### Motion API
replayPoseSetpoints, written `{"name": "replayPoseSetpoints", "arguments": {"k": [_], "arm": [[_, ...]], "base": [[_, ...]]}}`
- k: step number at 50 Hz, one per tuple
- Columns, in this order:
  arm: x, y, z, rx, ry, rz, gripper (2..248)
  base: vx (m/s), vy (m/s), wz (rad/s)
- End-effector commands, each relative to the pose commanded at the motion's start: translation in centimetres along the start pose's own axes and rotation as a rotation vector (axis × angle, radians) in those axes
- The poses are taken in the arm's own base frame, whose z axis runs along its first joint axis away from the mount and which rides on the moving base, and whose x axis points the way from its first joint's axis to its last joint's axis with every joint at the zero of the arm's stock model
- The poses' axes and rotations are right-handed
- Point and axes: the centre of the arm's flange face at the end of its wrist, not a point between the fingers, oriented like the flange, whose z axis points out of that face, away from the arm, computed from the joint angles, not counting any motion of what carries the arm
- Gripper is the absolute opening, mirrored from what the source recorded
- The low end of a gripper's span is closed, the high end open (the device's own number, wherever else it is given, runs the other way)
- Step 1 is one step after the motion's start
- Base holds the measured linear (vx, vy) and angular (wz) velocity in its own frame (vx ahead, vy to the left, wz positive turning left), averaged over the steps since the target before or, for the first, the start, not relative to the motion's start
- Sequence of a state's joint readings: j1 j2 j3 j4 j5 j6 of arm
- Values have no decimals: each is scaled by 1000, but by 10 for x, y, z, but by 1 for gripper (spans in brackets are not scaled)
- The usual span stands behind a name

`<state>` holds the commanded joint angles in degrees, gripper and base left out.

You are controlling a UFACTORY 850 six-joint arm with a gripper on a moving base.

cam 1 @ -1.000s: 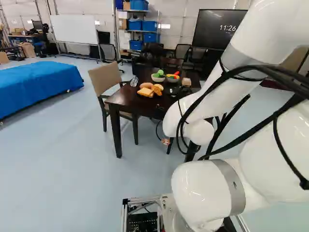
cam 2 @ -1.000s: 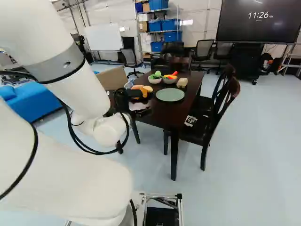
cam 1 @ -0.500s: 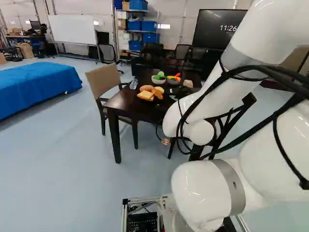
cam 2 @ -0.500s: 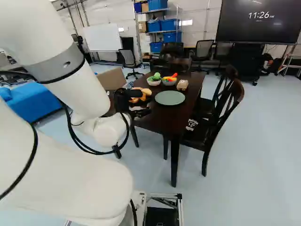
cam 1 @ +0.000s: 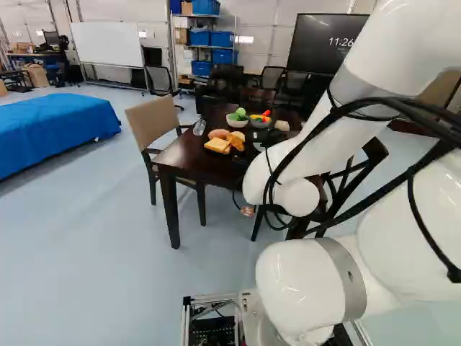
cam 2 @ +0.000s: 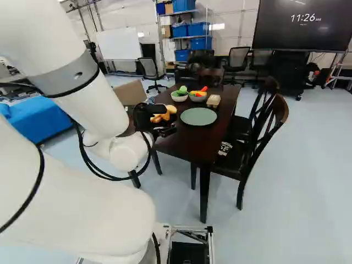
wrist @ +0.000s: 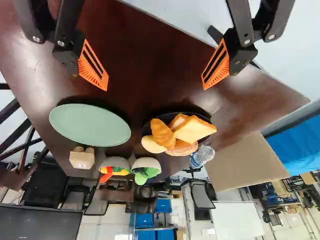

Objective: Move the croissant to the empty plate

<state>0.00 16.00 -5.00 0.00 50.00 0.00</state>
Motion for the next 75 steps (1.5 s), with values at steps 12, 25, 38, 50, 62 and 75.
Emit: {"name": "replayPoseSetpoints", "arguments": {"k": [12,25,38,50,62,75], "arm": [[0,0,0,0,0,0,247],[0,0,0,0,0,0,247],[0,0,0,0,0,0,247],[9,0,7,0,13,0,247],[29,0,24,0,38,0,247],[51,0,44,0,67,0,247]], "base": [[0,0,0],[0,0,0],[0,0,0],[0,0,0],[0,0,0],[0,0,0]]}}
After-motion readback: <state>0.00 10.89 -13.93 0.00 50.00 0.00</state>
